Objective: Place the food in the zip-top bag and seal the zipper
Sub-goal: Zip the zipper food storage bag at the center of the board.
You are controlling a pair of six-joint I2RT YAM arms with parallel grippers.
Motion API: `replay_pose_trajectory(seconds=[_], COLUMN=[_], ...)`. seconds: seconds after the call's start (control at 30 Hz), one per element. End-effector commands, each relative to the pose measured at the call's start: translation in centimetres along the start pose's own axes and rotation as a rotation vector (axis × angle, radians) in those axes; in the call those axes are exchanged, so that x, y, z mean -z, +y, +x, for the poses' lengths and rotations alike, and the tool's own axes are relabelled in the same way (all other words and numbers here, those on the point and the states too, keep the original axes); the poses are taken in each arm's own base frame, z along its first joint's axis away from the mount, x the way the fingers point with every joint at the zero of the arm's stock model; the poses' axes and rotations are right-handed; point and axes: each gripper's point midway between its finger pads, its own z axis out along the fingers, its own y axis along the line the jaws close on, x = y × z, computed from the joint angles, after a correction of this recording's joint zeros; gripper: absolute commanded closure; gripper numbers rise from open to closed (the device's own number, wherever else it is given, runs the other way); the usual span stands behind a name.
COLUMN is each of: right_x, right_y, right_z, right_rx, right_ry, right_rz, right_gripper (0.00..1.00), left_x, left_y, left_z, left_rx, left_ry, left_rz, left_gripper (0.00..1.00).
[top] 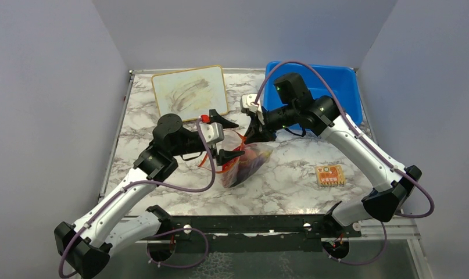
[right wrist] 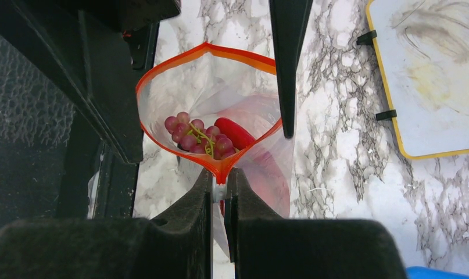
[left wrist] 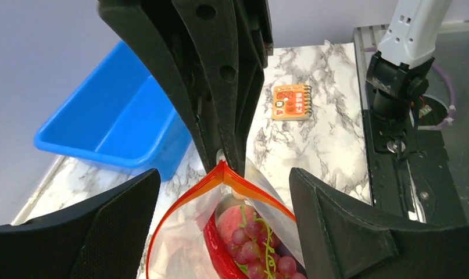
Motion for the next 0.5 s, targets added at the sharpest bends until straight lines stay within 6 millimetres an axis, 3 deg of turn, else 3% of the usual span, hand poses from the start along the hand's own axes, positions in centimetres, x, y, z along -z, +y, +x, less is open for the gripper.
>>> replay_pose_trajectory(seconds=[0.0, 0.17, 0.3, 0.47], right_x=[0.2, 0.4, 0.6, 1.5], right_y=[1.0, 1.2, 1.1, 0.7], right_z=[-1.3, -1.6, -1.3, -0.7], right_rx=[0.047, 0.062, 0.067, 0.113], right_ry=[-0.056, -0.069, -0.056, -0.022], right_rz=[-0.042, -0.036, -0.018, 0.049], right_gripper=[0.99, 0.99, 0.99, 0.99], left_x=[-0.8, -1.3, -1.1, -0.3], left_y=[-1.6, -0.9, -0.4, -0.7], left_z=[1.5, 3.2, 3.5, 3.8], left_rx=[0.001, 0.026, 0.007, -0.007], left_ry=[0.020, 0.067, 0.085, 0.109], left_rz=[0.114, 0.096, 0.064, 0.050], left_gripper=[0.17, 0.26, 0.64, 0.81])
